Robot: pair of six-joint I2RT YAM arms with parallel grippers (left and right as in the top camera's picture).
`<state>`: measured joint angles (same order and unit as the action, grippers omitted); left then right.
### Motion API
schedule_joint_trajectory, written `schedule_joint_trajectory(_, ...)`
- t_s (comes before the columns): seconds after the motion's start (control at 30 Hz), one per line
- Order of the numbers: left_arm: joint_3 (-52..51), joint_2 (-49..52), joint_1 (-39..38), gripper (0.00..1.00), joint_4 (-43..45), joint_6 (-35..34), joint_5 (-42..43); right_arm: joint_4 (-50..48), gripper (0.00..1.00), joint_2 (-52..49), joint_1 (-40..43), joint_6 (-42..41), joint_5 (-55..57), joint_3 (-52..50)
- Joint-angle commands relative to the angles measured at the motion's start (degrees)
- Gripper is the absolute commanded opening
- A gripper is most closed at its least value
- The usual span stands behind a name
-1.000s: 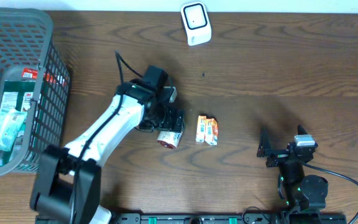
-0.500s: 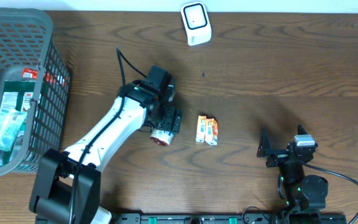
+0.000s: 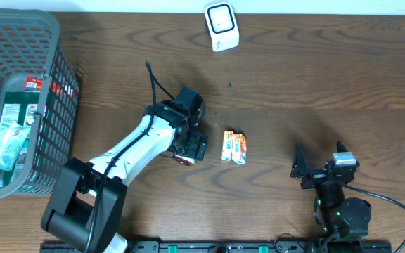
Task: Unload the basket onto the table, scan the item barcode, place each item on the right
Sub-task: 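Carry the green-lidded jar out and set it beside the orange packs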
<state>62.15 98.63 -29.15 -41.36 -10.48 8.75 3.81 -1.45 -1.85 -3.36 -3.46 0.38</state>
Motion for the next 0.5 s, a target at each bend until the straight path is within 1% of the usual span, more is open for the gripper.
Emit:
schedule_joint_trajectory(0.0, -0.04, 0.37, -0.09, 0.9, 0.17, 0.35, -0.92, 0.17, 0.99, 0.04, -0.35, 0.66, -0.48, -0.07)
schedule_joint_trajectory(0.23, -0.42, 0.39, -0.79, 0.9, 0.24, 0.31, -0.92, 0.17, 0.99, 0.04, -0.35, 0.66, -0.48, -0.07)
schedule_joint_trajectory(0.33, -1.79, 0.39, -1.7, 0.9, 1.68, 0.26, -1.16, 0.17, 0.99, 0.04, -0.35, 0.66, -0.48, -0.07)
schedule_joint_trajectory(0.4, -2.78, 0.39, -2.23, 0.9, 2.54, 0.26, -3.65, 0.17, 0.99, 0.04, -0.35, 0.66, -0.48, -0.07)
schedule_joint_trajectory(0.47, -2.78, 0.39, -2.23, 0.88, 2.54, 0.26, -4.09, 0.17, 0.99, 0.04, -0.35, 0.66, -0.48, -0.07)
